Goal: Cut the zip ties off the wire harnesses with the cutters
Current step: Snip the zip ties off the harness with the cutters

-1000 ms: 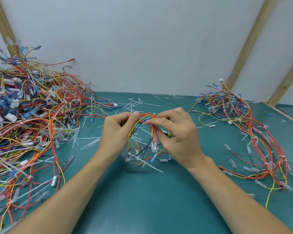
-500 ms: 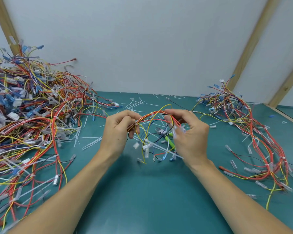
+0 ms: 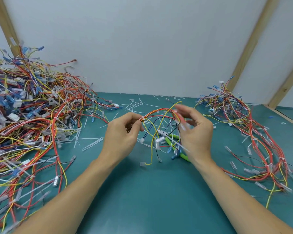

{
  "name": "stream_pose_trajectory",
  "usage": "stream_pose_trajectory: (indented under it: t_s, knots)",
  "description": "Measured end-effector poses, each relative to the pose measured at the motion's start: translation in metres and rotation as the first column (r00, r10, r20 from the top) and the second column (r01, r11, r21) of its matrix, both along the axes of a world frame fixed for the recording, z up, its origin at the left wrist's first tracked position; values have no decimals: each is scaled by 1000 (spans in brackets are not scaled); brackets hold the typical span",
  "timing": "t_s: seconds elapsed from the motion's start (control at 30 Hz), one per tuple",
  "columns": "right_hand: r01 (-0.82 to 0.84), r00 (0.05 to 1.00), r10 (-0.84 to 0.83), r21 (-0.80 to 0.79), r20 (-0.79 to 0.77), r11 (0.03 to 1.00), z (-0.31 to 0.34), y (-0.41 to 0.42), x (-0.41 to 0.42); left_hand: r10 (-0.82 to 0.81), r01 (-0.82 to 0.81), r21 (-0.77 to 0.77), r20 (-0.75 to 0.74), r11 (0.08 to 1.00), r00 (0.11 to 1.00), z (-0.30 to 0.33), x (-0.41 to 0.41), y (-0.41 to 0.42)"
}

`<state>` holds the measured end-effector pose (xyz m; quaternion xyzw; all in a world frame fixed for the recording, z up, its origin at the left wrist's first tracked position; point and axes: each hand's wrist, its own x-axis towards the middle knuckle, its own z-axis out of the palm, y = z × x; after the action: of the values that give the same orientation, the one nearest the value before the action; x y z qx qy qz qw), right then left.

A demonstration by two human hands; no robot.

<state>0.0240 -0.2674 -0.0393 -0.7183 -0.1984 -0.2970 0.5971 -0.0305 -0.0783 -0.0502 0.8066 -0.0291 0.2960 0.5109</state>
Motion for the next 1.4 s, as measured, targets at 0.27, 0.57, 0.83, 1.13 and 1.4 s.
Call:
stream_pose_trajectory:
  t_s: [0.27,0.57,0.83,1.13,1.4]
  knots:
    - [88,910,-13,-164,414,983,11,13,-31,197,-274,489,204,828,959,1,-6,-3]
    - [55,982,79,-660,171,749,0,19,-24,-13,-18,254,117,967,993,5,-11,-9]
    - [27,996,4,-319,94,948,-1,3,-8,83,-97,261,67,960,994,8,-11,3]
    - [109,993,-90,-324,73,940,-5,-5,2,-48,45,49,76,998,996,1,-4,-1]
    - [107,929,123,-570,349,815,-3,16,-16,53,-93,205,193,974,980,-2,-3,-1]
